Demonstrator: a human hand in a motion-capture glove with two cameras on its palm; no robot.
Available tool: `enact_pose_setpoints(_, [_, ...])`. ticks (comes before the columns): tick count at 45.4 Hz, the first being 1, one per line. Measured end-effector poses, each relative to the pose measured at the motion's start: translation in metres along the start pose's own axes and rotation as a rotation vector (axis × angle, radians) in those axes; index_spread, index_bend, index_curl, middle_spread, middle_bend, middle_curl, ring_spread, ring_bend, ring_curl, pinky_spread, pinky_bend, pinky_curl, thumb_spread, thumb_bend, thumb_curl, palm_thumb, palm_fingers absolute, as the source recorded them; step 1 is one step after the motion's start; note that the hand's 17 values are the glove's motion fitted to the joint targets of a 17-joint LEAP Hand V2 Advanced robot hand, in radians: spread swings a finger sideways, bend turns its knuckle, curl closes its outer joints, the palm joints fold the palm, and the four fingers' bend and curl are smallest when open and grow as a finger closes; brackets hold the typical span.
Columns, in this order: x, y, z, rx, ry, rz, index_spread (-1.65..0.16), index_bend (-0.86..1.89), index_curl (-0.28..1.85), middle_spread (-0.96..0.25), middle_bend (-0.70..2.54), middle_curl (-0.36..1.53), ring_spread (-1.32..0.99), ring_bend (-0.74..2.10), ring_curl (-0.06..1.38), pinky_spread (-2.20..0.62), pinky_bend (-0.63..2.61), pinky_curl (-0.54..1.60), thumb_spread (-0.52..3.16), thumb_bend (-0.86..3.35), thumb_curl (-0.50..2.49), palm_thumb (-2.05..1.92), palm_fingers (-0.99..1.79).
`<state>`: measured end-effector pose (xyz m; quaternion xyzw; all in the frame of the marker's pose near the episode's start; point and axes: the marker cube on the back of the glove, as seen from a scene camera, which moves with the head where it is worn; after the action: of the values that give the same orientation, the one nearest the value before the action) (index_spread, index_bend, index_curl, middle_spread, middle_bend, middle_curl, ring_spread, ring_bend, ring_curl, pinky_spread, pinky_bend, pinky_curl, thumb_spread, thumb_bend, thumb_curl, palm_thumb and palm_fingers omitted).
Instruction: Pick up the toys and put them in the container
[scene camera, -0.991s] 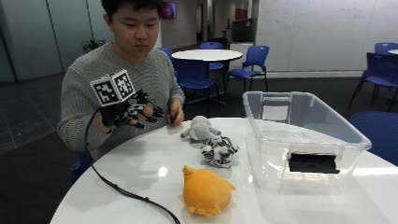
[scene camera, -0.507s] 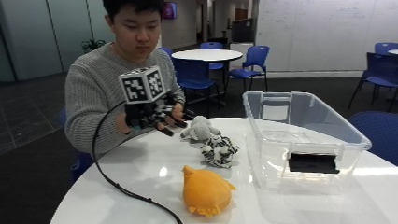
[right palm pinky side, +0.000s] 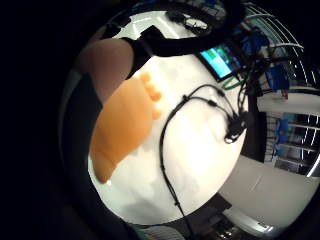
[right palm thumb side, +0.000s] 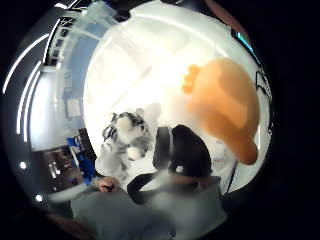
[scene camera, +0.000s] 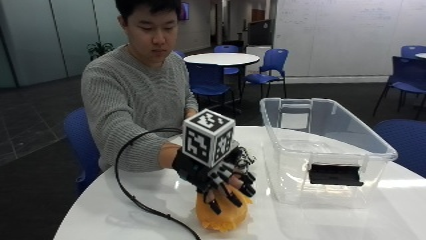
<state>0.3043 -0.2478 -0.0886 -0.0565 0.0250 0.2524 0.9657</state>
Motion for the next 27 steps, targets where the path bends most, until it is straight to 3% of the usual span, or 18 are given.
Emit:
enact_pose_setpoints(7, [0.009,-0.008,0.049,-0.124,-0.010,0.081,-0.38,0.14,0.26,-0.19,0.18,0.23,-0.19,0.47,0.21,0.02,0.96,0.37,1.42,0.03,0.31,0.08,-0.04])
enact_pose_setpoints(20, [0.004,-0.012,0.067,-0.130,0.032,0.118,-0.42,0.17,0.26,-0.18,0.19,0.26,-0.16,0.51,0.23,-0.02,1.11,0.39,1.39,0.04,0.35,0.18,0.12])
enact_pose_setpoints(25, [0.002,-0.014,0.066,-0.073,0.053,0.119,-0.42,0.16,0.26,-0.18,0.23,0.29,-0.22,0.64,0.26,-0.10,1.08,0.37,1.41,0.06,0.37,0.23,0.29])
enact_pose_setpoints(27, [0.001,-0.014,0.065,-0.017,0.057,0.116,-0.41,0.13,0.25,-0.19,0.28,0.30,-0.27,0.74,0.28,-0.18,1.10,0.36,1.43,0.09,0.39,0.28,0.52])
